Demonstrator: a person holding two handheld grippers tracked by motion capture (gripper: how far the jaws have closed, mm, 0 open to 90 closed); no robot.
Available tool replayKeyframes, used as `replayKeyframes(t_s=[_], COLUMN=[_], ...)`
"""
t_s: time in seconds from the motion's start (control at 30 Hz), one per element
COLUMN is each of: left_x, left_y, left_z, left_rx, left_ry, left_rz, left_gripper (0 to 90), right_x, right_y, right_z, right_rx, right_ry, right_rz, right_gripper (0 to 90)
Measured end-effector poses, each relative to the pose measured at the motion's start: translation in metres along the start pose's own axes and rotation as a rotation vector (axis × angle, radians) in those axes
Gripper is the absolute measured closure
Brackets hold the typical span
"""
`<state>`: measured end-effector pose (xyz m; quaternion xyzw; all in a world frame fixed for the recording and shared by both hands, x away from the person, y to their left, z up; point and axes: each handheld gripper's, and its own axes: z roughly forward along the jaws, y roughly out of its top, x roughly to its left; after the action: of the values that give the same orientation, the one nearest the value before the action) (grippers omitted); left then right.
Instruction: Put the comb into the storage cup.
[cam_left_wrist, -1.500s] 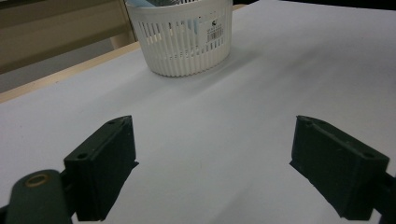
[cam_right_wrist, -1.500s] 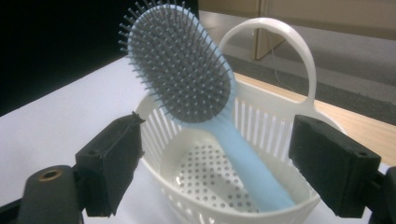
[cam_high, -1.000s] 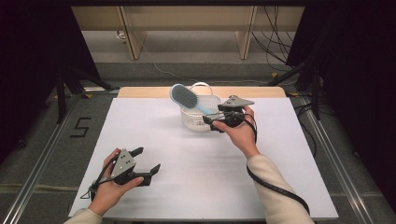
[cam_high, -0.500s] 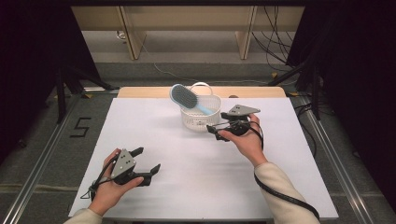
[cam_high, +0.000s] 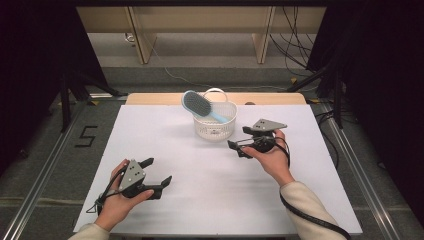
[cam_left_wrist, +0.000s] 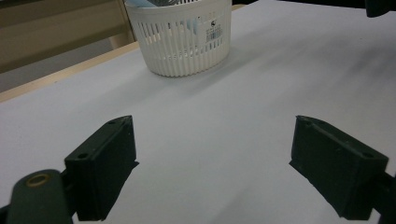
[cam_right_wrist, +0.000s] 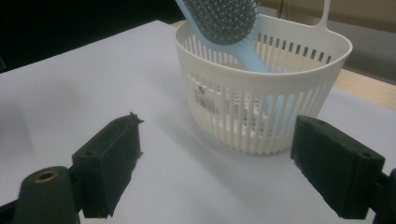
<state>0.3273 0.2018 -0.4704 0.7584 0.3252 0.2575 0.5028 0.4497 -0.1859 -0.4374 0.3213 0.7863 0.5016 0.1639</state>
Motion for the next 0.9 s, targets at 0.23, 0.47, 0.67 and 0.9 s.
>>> replayKeyframes(t_s=[0.23, 0.47, 0.67, 0.9], left_x=[0.000, 0.000, 0.000, 0.001], left_y=[0.000, 0.000, 0.000, 0.000], left_z=[0.000, 0.000, 0.000, 0.000], left_rx=[-0.005, -0.007, -0.004, -0.004], left_ry=[0.000, 0.000, 0.001, 0.001], left_rz=[0.001, 0.001, -0.001, -0.001], left_gripper=[13.6, 13.3, 13.3, 13.3], right_x=[0.006, 0.008, 0.009, 0.012], right_y=[-0.007, -0.014, -0.019, -0.024], right_z=[-0.007, -0.017, -0.023, -0.032], right_rx=[0.005, 0.011, 0.010, 0.007], right_ry=[0.008, 0.006, 0.004, 0.004], right_rz=[-0.009, -0.022, -0.013, -0.019], right_gripper=[16.4, 16.1, 16.0, 15.8])
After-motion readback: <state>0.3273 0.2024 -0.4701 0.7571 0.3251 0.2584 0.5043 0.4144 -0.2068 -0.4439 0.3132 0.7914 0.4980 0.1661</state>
